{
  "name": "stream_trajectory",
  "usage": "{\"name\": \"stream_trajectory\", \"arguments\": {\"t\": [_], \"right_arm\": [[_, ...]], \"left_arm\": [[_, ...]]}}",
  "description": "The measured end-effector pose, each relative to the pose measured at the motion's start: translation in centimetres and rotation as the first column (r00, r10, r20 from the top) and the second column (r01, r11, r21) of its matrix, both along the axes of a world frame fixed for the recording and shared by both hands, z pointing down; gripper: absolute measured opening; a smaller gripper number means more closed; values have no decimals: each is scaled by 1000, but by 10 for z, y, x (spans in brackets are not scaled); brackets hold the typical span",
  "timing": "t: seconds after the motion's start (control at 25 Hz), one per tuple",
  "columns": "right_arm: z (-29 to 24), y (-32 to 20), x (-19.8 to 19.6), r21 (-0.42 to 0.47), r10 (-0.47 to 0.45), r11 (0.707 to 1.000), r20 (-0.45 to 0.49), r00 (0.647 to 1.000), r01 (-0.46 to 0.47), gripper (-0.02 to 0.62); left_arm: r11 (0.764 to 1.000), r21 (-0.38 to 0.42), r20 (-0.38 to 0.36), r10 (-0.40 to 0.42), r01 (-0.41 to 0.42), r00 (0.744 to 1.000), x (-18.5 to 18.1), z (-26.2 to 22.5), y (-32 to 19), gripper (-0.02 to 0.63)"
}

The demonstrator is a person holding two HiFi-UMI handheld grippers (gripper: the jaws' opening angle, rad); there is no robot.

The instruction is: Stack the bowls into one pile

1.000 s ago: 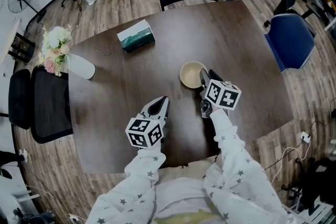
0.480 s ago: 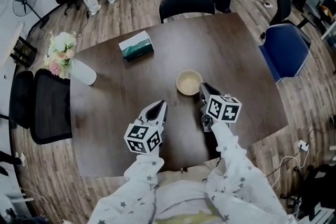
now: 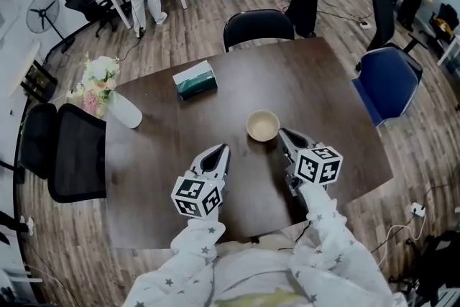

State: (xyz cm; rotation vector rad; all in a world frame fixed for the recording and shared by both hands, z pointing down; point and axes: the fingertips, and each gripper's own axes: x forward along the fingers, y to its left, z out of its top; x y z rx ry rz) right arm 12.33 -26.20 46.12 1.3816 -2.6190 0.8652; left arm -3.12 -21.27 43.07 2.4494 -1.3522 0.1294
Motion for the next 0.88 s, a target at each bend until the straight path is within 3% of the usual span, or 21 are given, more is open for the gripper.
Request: {"name": "stream_trajectory", "arguments": {"t": [0.24,0.6,0.88], "right_arm": [[-19,21,0,68,-19,997,-7,1000,20,28],[-51,49,4,189,44,980,66,997,-56,26],[-72,55,1,271,46,961,38,998,-54,21]], "left_arm": [[999,42,22,-3,2,1000,-16,-16,15,25],[994,104,39,-27,23,999,-27,-35,29,25],[986,158,51,-66,57,996,-36,-52,28,26]]}}
